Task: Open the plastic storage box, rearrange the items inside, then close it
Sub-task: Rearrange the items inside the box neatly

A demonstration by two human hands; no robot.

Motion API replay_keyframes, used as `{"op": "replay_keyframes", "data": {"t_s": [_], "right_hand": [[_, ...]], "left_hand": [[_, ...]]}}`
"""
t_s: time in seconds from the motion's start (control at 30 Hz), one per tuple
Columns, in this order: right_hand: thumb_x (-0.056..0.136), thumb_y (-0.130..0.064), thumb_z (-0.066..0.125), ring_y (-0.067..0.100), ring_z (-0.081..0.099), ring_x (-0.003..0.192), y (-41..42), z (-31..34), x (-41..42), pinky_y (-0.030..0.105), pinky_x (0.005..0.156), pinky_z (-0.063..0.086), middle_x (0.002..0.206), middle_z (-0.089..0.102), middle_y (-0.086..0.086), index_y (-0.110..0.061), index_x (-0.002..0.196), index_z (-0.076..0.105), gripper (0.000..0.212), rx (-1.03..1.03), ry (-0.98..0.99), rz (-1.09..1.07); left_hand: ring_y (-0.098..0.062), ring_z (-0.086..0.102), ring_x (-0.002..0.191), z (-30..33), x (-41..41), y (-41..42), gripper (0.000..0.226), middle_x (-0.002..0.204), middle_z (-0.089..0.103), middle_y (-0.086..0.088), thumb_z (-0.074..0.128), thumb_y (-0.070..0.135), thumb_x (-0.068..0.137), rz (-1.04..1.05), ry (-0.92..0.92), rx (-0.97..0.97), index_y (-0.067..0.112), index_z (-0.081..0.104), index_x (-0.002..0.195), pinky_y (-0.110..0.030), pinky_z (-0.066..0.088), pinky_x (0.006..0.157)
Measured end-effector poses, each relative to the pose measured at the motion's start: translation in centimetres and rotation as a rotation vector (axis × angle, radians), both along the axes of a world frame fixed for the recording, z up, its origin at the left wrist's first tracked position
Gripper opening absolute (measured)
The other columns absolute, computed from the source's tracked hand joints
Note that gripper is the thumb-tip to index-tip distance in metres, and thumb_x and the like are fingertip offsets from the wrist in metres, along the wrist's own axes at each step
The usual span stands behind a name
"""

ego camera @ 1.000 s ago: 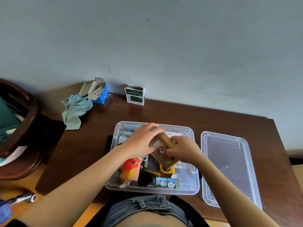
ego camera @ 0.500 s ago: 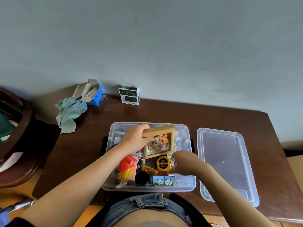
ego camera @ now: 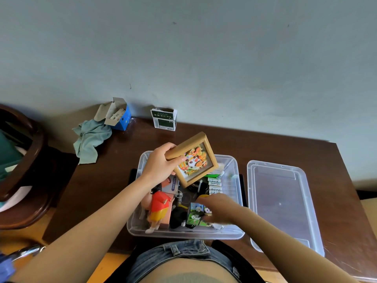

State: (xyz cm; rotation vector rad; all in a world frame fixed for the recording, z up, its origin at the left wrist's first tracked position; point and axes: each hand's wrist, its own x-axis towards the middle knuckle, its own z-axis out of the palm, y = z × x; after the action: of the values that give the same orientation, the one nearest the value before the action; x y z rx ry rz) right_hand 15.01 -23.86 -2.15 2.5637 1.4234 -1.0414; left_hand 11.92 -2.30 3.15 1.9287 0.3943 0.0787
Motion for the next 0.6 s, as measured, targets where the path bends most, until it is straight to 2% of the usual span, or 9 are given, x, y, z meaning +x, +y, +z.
{"op": "replay_keyframes", "data": {"t_s": [0.13,0.23,0.3,0.33,0.4,0.47,0.5,0.53,0.6], "right_hand": [[0.084,-0.034,0.063,0.02,0.061,0.095,-0.5,1.3,2.0,0.035,0.08,0.051,0.108,0.066,0.002,-0.02,0.119,0.058,0.038,0.099,0.086,-0.258],[0.083,-0.034,0.061,0.011,0.057,0.073,-0.6,2.6,4.1,0.021,0.06,0.043,0.088,0.065,-0.008,-0.023,0.097,0.065,0.019,0.193,-0.01,-0.493],[0.085,-0.031,0.062,0.011,0.057,0.067,-0.3,2.8,4.7,0.019,0.054,0.04,0.075,0.06,-0.013,-0.022,0.091,0.058,0.011,0.267,-0.04,-0.631],[0.085,-0.027,0.063,0.013,0.059,0.07,-0.1,2.9,4.7,0.022,0.056,0.044,0.077,0.06,-0.011,-0.022,0.095,0.055,0.015,0.318,0.005,-0.692],[0.085,-0.017,0.065,0.018,0.062,0.085,0.2,2.8,4.5,0.03,0.069,0.051,0.096,0.065,-0.002,-0.015,0.111,0.052,0.03,0.407,0.087,-0.734],[0.086,-0.012,0.064,0.014,0.059,0.094,0.0,2.7,4.2,0.019,0.071,0.048,0.109,0.061,-0.003,-0.013,0.122,0.049,0.039,0.489,0.115,-0.714],[0.086,-0.01,0.064,0.01,0.057,0.095,-0.3,2.6,4.2,0.012,0.071,0.047,0.11,0.058,-0.006,-0.013,0.124,0.049,0.041,0.523,0.135,-0.711],[0.086,-0.008,0.064,0.008,0.057,0.097,-0.7,2.5,4.1,0.013,0.073,0.049,0.113,0.057,-0.007,-0.014,0.124,0.051,0.041,0.542,0.158,-0.728],[0.089,-0.006,0.059,0.01,0.062,0.094,-1.4,2.4,4.2,0.024,0.079,0.055,0.11,0.062,-0.005,-0.014,0.118,0.058,0.03,0.526,0.137,-0.768]], "left_hand": [[-0.002,0.062,0.055,0.2,-0.6,0.1,0.015,0.08,0.064,0.004,0.069,0.018,0.085,0.011,-0.036,-0.085,0.017,0.062,0.098,-0.016,0.049,0.043],[-0.002,0.061,0.058,0.1,-1.1,0.2,0.015,0.079,0.063,0.003,0.069,0.015,0.086,0.005,-0.072,-0.14,0.014,0.063,0.099,-0.019,0.052,0.046],[-0.001,0.062,0.063,-0.1,-1.3,0.3,0.014,0.077,0.064,0.007,0.069,0.015,0.086,-0.013,-0.09,-0.149,0.016,0.063,0.098,-0.02,0.054,0.052],[-0.001,0.062,0.065,-0.2,-1.3,0.3,0.013,0.075,0.065,0.009,0.069,0.016,0.085,-0.026,-0.086,-0.159,0.017,0.063,0.098,-0.022,0.055,0.054],[-0.005,0.061,0.062,-0.3,-1.5,0.6,0.013,0.071,0.062,0.012,0.069,0.019,0.085,-0.074,-0.056,-0.197,0.019,0.063,0.097,-0.026,0.054,0.054],[-0.008,0.061,0.061,-0.3,-1.8,0.9,0.015,0.073,0.061,0.012,0.069,0.02,0.086,-0.148,-0.008,-0.258,0.023,0.063,0.098,-0.024,0.051,0.052],[-0.01,0.063,0.063,-0.3,-2.0,1.0,0.017,0.077,0.062,0.011,0.069,0.019,0.086,-0.182,0.022,-0.293,0.025,0.062,0.1,-0.022,0.051,0.052],[-0.011,0.065,0.067,-0.3,-2.2,1.1,0.02,0.082,0.063,0.01,0.069,0.019,0.086,-0.216,0.053,-0.311,0.025,0.061,0.103,-0.023,0.053,0.053],[-0.009,0.065,0.074,-0.2,-2.5,1.2,0.021,0.088,0.062,0.008,0.068,0.017,0.087,-0.294,0.104,-0.271,0.022,0.057,0.105,-0.024,0.054,0.059]]}}
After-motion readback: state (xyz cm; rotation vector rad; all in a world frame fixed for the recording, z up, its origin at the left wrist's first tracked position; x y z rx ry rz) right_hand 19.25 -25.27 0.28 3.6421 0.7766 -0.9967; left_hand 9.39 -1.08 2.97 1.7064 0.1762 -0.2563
